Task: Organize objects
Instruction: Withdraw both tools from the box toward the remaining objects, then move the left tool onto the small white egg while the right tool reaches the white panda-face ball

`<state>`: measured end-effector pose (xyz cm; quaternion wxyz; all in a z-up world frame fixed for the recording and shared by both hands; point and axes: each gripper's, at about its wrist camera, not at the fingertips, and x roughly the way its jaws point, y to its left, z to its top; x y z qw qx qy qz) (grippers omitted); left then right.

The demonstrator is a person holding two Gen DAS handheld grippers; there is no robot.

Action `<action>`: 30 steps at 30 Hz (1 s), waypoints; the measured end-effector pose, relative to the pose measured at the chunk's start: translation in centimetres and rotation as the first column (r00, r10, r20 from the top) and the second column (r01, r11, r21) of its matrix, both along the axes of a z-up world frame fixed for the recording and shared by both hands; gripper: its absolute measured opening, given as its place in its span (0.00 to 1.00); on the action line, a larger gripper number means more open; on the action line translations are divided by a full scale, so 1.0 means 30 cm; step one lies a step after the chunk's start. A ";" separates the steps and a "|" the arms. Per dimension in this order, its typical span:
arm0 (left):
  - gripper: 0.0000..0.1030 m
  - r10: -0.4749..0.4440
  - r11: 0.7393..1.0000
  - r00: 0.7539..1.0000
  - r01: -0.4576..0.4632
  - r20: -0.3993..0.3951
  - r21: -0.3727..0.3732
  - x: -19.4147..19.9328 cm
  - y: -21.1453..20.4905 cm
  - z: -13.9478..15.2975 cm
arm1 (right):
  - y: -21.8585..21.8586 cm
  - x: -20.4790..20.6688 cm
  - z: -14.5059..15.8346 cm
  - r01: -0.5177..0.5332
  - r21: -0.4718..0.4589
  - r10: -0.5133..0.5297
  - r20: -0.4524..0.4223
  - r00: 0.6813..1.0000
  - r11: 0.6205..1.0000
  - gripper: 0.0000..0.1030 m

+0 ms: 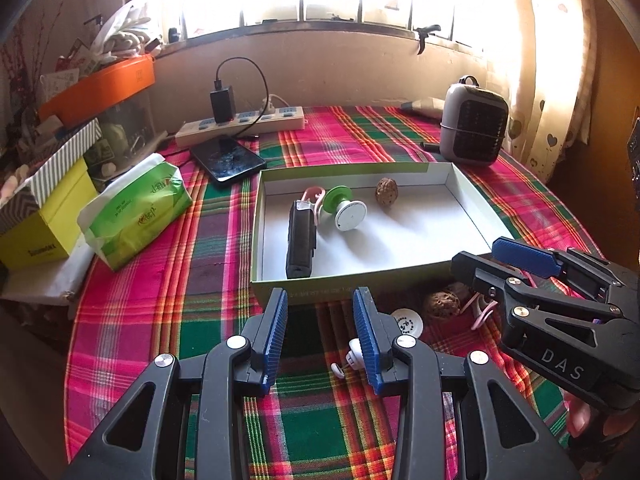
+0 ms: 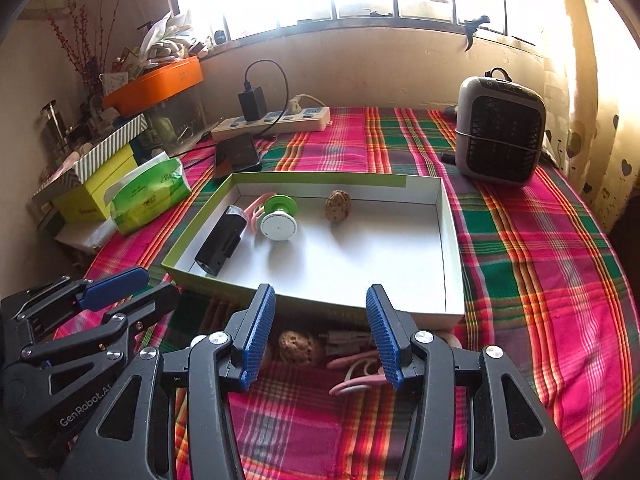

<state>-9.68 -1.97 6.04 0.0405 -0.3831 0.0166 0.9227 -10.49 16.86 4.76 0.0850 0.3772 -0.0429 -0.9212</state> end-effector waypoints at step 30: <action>0.32 -0.111 0.976 0.991 0.093 0.079 0.198 0.053 -0.074 -0.132 | 0.148 0.127 -0.087 0.094 0.019 -0.095 0.033 0.995 0.995 0.48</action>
